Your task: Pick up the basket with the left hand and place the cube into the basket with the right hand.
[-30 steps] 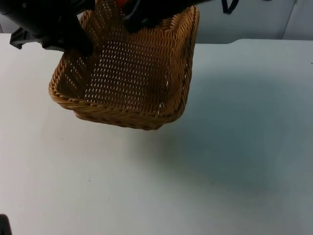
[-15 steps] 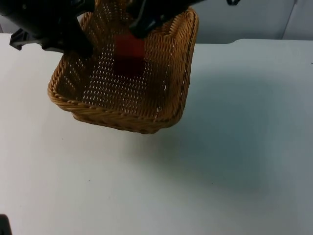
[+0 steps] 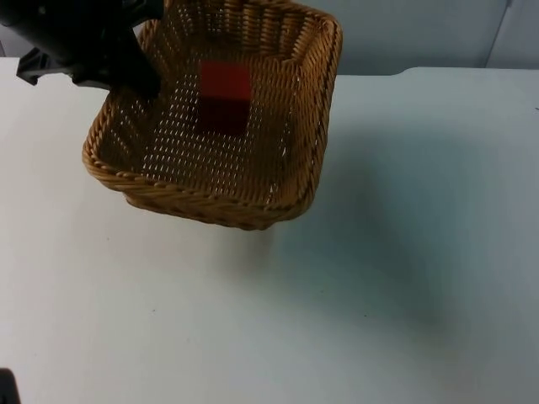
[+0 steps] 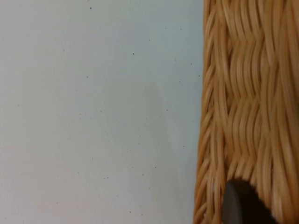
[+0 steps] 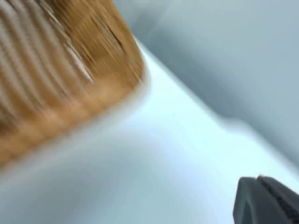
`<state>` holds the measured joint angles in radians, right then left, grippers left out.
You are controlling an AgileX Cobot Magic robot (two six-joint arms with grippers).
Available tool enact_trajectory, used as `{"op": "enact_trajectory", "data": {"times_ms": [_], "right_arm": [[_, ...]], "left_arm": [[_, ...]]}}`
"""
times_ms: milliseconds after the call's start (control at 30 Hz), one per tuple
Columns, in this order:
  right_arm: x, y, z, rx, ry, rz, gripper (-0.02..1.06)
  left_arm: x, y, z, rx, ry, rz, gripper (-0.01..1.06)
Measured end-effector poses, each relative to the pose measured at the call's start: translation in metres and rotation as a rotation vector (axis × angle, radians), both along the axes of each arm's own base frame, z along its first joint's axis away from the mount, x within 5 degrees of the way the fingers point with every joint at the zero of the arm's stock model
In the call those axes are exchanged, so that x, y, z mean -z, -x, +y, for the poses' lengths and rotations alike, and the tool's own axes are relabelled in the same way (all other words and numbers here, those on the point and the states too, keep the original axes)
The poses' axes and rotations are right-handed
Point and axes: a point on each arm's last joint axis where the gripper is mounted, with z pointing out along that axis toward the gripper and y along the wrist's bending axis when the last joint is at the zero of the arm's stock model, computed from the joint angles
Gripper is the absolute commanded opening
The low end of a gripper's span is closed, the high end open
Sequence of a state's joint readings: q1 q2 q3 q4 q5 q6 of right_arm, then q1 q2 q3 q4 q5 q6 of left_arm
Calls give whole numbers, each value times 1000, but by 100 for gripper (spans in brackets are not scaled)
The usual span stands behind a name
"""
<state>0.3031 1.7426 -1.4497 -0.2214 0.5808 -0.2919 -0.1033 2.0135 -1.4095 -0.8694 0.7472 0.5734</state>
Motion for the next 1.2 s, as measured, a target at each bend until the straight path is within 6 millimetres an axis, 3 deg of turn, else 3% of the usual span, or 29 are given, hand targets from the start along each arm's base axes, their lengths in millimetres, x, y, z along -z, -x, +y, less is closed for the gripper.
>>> {"op": "enact_trajectory", "data": {"times_ms": [133, 167, 200, 300, 333, 433, 467, 633, 667, 800, 833, 1000, 1200], "right_arm": [[-5, 23, -75, 369, -95, 110, 1], [-5, 23, -75, 369, -95, 110, 1], [-5, 33, -95, 444, -124, 122, 1], [-10, 79, -147, 635, -203, 107, 1], [-10, 79, -147, 635, -203, 107, 1], [-19, 146, -174, 802, -383, -34, 1], [-19, 146, -174, 802, -383, -34, 1], [-64, 232, -158, 765, -404, -310, 1], [-64, 232, -158, 765, -404, -310, 1], [-82, 287, -145, 754, -376, -406, 1], [-82, 287, -145, 754, -376, -406, 1], [-84, 329, -133, 754, -384, -444, 1], [-85, 337, -129, 743, -395, -470, 1]], "left_arm": [[0, 0, 0, -1, -1, -1, 0], [0, 0, 0, -1, -1, -1, 0], [0, 0, 0, -1, -1, -1, 0], [0, 0, 0, -1, -1, -1, 0], [0, 0, 0, -1, -1, -1, 0], [0, 0, 0, -1, -1, -1, 0], [0, 0, 0, -1, -1, -1, 0], [0, 0, 0, -1, -1, -1, 0], [0, 0, 0, -1, -1, -1, 0], [0, -1, 1, -9, -4, -9, 0], [0, -1, 1, -9, -4, -9, 0], [0, -3, 2, -25, -12, -26, 0], [0, -3, 2, -29, -14, -30, 0]]}}
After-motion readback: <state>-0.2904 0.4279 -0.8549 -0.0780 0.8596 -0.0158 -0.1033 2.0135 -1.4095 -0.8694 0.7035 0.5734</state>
